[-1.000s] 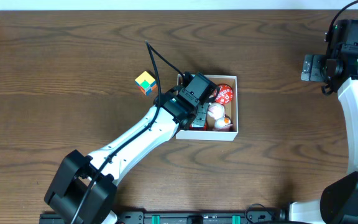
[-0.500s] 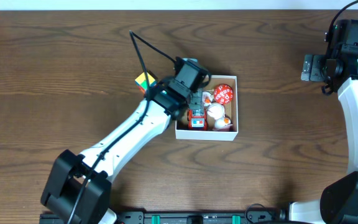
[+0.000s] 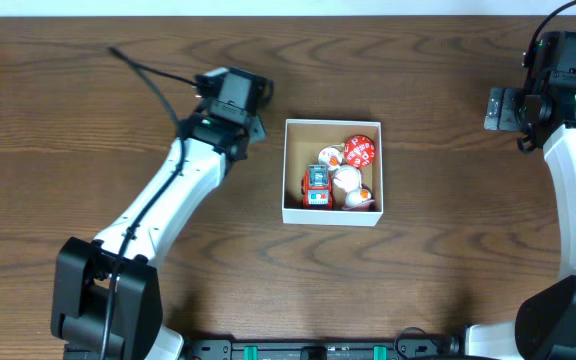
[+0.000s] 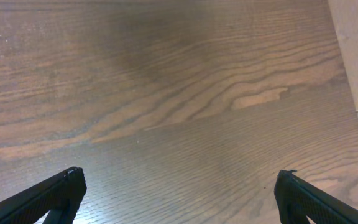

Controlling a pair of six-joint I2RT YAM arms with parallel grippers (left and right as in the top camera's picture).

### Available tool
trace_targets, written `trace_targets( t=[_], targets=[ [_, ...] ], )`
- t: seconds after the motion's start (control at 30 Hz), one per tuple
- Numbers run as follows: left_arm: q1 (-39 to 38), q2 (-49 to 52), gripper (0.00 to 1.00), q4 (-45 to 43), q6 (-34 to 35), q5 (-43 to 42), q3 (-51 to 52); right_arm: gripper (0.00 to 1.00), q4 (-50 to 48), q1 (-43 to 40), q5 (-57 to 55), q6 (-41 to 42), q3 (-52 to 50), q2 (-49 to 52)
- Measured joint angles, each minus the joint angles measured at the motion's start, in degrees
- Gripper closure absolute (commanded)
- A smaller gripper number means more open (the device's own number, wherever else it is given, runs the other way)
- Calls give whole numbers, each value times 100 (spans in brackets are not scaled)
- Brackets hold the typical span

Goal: Pack container
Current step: 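Lift the left gripper out of the box and back left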

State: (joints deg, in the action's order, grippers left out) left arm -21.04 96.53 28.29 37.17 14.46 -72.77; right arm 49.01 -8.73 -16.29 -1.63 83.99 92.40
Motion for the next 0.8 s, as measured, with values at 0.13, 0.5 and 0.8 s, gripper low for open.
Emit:
trace_targets(
  t=[0.13, 0.5, 0.8],
  targets=[
    [129, 0, 6, -332, 356, 63, -2, 1, 0, 0, 2, 0, 0, 0],
    [133, 98, 12, -540, 1296, 79, -4, 1, 0, 0, 0, 0, 0, 0],
    [175, 957, 12, -540, 1845, 76, -13, 1, 0, 0, 0, 0, 0, 0]
  ],
)
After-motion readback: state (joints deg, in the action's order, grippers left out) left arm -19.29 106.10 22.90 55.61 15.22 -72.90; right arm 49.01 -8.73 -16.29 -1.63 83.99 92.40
